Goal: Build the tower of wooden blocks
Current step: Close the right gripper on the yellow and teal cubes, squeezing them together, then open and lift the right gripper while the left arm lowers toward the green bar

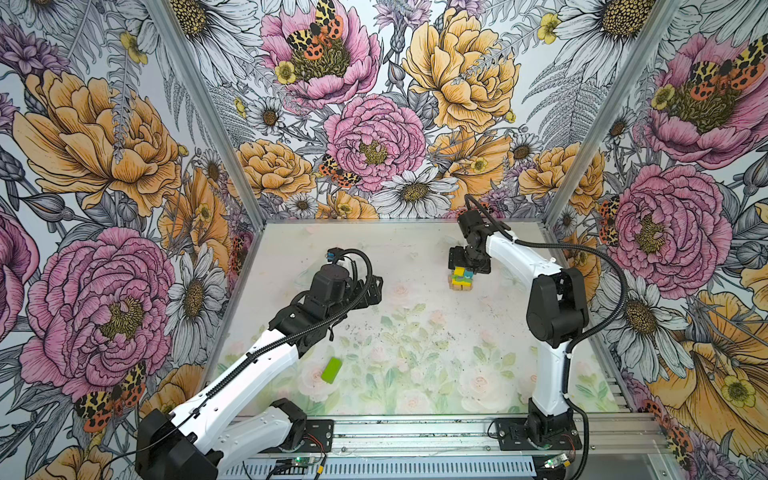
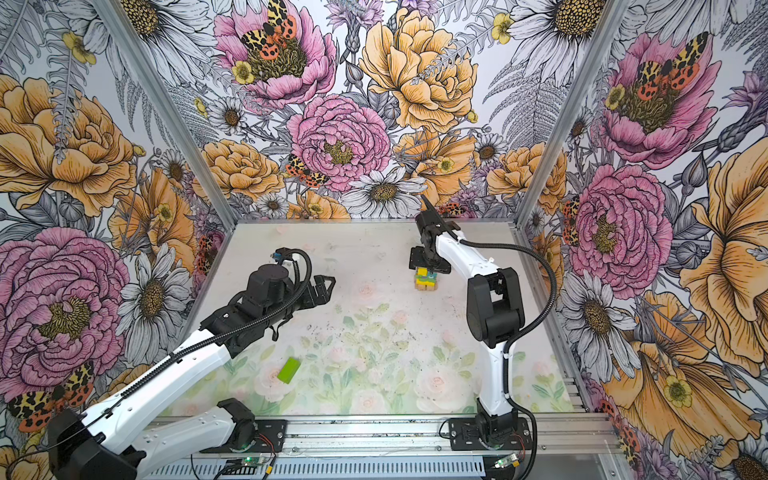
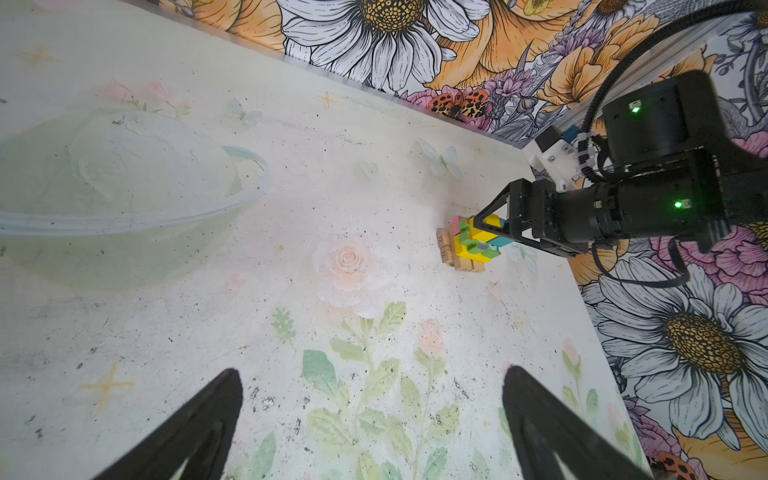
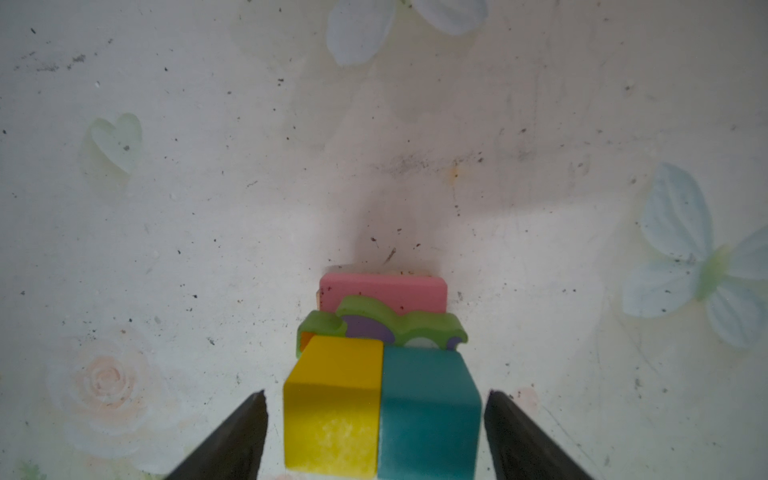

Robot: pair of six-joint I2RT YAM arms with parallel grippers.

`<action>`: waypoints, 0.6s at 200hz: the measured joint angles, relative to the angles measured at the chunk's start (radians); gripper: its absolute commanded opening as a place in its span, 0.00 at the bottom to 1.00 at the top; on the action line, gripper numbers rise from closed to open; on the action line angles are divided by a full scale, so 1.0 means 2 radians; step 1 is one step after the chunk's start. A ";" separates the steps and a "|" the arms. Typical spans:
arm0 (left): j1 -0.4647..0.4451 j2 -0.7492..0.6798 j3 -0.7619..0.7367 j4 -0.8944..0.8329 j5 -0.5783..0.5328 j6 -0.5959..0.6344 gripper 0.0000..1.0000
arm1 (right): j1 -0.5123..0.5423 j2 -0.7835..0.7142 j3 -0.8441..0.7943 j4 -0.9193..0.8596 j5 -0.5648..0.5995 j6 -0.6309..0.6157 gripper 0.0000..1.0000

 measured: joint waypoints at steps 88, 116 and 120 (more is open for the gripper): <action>0.000 -0.126 -0.054 -0.102 -0.063 -0.055 0.99 | 0.037 -0.177 -0.057 0.000 0.004 -0.003 0.85; -0.020 -0.164 -0.103 -0.148 -0.095 -0.110 0.99 | 0.059 -0.201 -0.093 0.002 0.004 -0.003 0.85; -0.027 -0.167 -0.109 -0.153 -0.099 -0.120 0.98 | 0.062 -0.204 -0.099 0.002 0.004 -0.003 0.85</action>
